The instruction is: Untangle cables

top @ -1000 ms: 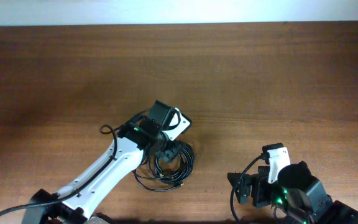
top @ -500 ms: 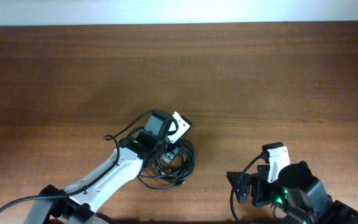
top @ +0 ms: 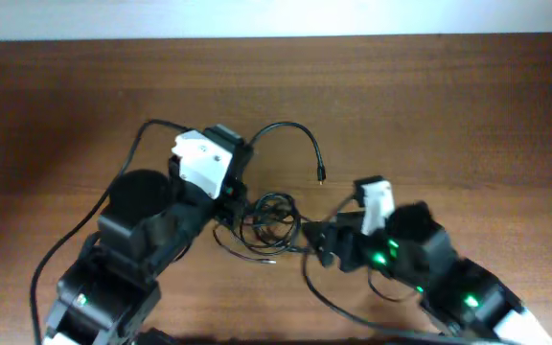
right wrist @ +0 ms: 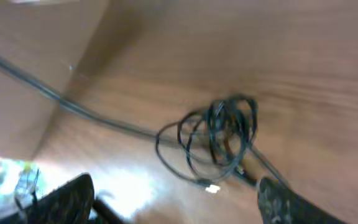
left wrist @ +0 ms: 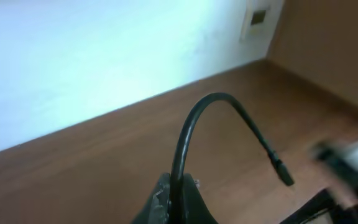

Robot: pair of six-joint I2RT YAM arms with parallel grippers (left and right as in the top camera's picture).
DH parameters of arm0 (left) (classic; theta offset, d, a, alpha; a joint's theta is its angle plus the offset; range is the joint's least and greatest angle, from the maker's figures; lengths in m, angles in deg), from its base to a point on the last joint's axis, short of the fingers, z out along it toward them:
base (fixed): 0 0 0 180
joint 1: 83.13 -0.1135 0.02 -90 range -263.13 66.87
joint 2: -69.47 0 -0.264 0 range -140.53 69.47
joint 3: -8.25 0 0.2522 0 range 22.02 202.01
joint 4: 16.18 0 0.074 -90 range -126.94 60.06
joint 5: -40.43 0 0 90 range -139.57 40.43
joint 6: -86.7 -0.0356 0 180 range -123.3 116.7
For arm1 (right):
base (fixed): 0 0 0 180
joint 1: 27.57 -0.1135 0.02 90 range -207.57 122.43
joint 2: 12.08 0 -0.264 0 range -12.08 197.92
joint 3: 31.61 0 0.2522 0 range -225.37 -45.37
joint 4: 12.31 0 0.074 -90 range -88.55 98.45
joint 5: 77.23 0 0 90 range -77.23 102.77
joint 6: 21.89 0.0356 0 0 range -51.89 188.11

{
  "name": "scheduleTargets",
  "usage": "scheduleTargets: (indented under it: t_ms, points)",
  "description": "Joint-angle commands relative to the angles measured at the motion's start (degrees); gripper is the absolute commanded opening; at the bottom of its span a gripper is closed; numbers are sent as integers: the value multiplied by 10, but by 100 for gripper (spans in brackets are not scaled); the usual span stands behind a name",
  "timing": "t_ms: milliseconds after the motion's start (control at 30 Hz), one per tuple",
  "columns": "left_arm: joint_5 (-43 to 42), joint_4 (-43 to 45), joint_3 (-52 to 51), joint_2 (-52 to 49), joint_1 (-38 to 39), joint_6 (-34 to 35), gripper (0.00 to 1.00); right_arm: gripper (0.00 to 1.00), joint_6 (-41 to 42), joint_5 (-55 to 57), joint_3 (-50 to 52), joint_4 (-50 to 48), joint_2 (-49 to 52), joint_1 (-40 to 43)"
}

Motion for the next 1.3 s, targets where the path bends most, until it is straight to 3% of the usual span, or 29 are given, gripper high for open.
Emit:
scheduleTargets:
  t_ms: [0, 67, 200, 233, 267, 300, 333, 400, 433, 500, 633, 767, 900, 933, 1033, 1100, 1133, 1200, 1267]
  points:
    - [111, 15, 2, 19, -2, 20, 0, 67, -21, -56, -1, -49, 130, 0]
    - [176, 36, 2, 19, -2, 20, 0, 66, -21, -57, -1, -70, 223, -1]
    - [173, 105, 2, 19, -2, 38, 0, 65, -21, -63, -1, -203, 370, -2]
    - [174, 114, 5, 19, -2, 52, 0, 64, -21, -63, -1, -278, 407, -2]
    - [174, 118, 6, 19, -2, 63, 0, 58, -21, -63, -1, -305, 422, -2]
    - [174, 128, 7, 21, -2, 64, 0, 36, -21, -63, -1, -332, 445, -1]
    - [177, 136, 7, 27, -2, 64, 0, 4, -21, -57, -2, -336, 457, 1]
    - [272, 137, 8, 38, -2, 41, 0, 4, -28, -19, -2, -306, 444, 36]
    - [406, 139, 10, 48, -2, -1, 0, 4, -28, 12, -6, -245, 418, 99]
    - [525, 153, 27, 51, -32, -59, 0, 4, -78, 25, -8, -153, 378, 258]
    - [523, 198, 33, 42, -181, -76, 0, 4, -161, 21, -9, -71, 367, 523]
    - [520, 222, 33, -19, -316, -67, 0, 4, -180, 10, -9, -34, 367, 656]
    - [492, 310, 33, -117, -378, -55, 0, 4, -182, 10, -9, -21, 368, 655]
    - [418, 363, 33, -156, -388, -66, 0, 4, -182, 9, -9, -15, 368, 655]
    - [368, 602, 33, -255, -418, -112, 0, 6, -183, 0, -9, 2, 368, 636]
    - [335, 687, 41, -329, -445, -126, 0, 6, -182, 0, -9, 13, 368, 607]
    - [332, 692, 69, -392, -465, -126, 0, 6, -182, 0, -9, 26, 368, 579]
    - [338, 593, 123, -496, -506, -122, 0, 6, -182, 0, -9, 36, 368, 535]
    - [338, 468, 136, -572, -557, -32, 0, 6, -182, 0, -9, 38, 368, 483]
